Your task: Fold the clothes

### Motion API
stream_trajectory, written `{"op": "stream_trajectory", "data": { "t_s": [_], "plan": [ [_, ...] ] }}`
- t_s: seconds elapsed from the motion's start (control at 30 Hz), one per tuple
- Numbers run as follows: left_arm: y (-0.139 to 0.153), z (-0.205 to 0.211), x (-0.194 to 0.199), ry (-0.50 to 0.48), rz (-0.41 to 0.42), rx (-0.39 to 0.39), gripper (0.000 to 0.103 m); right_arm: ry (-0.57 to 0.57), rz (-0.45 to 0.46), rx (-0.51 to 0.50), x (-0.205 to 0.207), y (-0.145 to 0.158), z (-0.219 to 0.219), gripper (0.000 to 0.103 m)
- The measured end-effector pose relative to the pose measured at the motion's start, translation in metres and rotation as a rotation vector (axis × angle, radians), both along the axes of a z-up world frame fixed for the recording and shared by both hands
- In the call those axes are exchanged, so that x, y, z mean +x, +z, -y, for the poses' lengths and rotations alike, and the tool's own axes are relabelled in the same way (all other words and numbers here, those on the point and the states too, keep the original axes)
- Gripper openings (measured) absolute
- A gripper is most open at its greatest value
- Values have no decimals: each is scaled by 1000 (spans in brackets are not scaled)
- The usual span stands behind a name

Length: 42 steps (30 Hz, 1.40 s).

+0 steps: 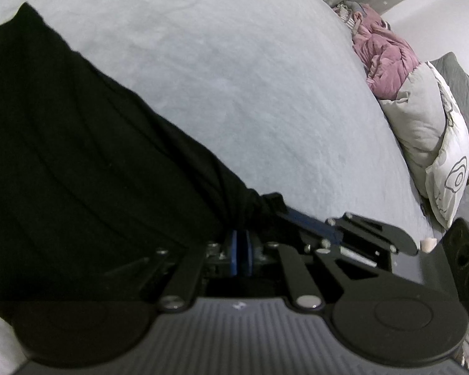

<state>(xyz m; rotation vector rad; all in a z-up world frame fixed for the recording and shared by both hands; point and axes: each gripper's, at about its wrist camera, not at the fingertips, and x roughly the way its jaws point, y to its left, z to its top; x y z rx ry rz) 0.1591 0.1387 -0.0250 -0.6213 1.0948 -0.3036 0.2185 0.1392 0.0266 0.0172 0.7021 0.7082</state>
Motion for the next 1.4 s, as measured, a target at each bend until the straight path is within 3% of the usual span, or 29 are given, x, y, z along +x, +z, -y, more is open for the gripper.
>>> {"op": "stream_trajectory", "data": {
  "t_s": [0.1, 0.23, 0.3, 0.37, 0.43, 0.63, 0.73, 0.97, 1.13, 1.27, 1.4],
  "plan": [
    [-1, 0, 0, -1, 0, -3, 10, -49, -27, 38, 13, -1, 9, 0],
    [0, 1, 1, -5, 6, -5, 12, -80, -41, 12, 22, -13, 6, 0],
    [1, 0, 1, 5, 13, -26, 19, -106, -72, 54, 27, -17, 11, 0],
    [5, -2, 0, 14, 43, -37, 40, -126, -95, 87, 30, -19, 16, 1],
    [8, -3, -2, 17, 64, -30, 45, -144, -99, 107, 31, -18, 22, 8],
    [7, -7, -1, 40, 48, -43, 45, -156, -153, 219, 30, -6, 40, 8],
    [7, -6, 0, 48, 43, -42, 45, -97, -216, 211, 29, -5, 30, 8],
    [6, -6, 1, 53, 35, -41, 44, -75, -263, 176, 35, -16, 7, 12],
    [5, -8, 2, 51, 30, -47, 45, -56, -229, 187, 34, -14, 1, 0],
    [6, -6, 3, 43, 33, -39, 45, -147, -169, 192, 43, -7, 8, 0],
    [6, -5, 3, 31, 40, -23, 46, -193, -192, 199, 57, -11, 16, 0]
  ]
}}
